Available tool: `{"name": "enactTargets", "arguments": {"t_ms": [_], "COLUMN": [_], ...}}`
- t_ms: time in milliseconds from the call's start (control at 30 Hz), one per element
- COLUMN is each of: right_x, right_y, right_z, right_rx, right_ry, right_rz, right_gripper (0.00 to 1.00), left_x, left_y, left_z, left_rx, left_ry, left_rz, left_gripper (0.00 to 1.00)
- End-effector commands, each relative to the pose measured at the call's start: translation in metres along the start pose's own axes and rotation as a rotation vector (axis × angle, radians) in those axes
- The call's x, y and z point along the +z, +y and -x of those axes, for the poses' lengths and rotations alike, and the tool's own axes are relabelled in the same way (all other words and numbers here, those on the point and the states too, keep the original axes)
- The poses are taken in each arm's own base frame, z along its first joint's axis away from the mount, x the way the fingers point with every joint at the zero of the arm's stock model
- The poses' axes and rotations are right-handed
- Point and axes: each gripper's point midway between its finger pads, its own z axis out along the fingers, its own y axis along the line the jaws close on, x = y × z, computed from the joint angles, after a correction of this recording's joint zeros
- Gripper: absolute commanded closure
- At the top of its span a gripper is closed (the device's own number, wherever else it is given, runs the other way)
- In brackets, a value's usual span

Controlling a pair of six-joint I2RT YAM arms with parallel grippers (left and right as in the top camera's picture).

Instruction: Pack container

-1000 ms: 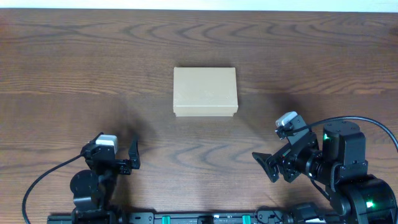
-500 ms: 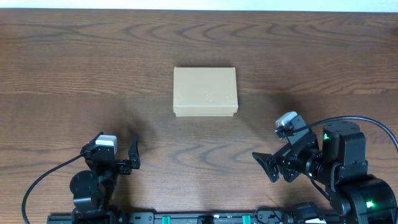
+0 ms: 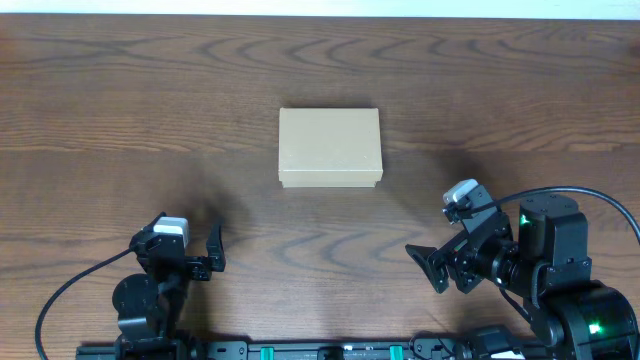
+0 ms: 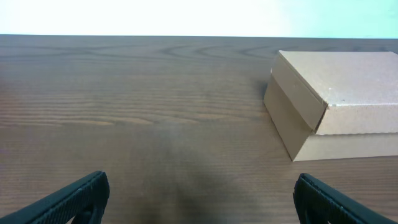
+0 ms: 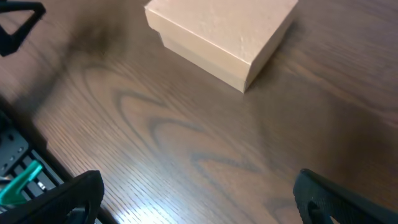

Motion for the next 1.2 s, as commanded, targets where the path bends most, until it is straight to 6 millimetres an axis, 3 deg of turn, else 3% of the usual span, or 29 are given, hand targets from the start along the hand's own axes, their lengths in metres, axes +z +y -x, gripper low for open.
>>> {"name": "enactTargets", "arguments": {"t_ms": [0,167,300,600,1000,1167], "right_x": [-0.006,-0.016,-0.010,0.031,0.078,0.096], "right_y": [-0.006,0.000,0.004,0.004,0.011,0.007], "right_z": [-0.010,-0.025,-0.044,-0.059,-0.090,-0.112], "right_rx": [-0.003,-0.064,-0.121,-0.204,-0.236,-0.220], "right_ry": [0.022,-0.005,-0.043,-0.230,-0.298,-0.247], "right_rz": [-0.059,-0.104,-0.113,-0.102,-0.014,-0.012], "right_gripper": [0.01,0.01,0.01,0.01,0.01,0.01], "left_x": [0.003,0.003,0.003,0.003,0.003,0.003], "left_y": [0.004,0.004,0.004,0.004,0.004,0.004], "left_z": [-0.009,-0.009,-0.009,-0.009,-0.009,-0.009], "left_rx": [-0.016,-0.016,-0.016,-0.016,-0.016,-0.016], "left_ry": [0.015,0.015,0.015,0.015,0.015,0.015], "left_rz": [0.016,0.016,0.016,0.016,0.016,0.016], "left_gripper": [0.04,0.05,0.05,0.04,0.05,0.05]}}
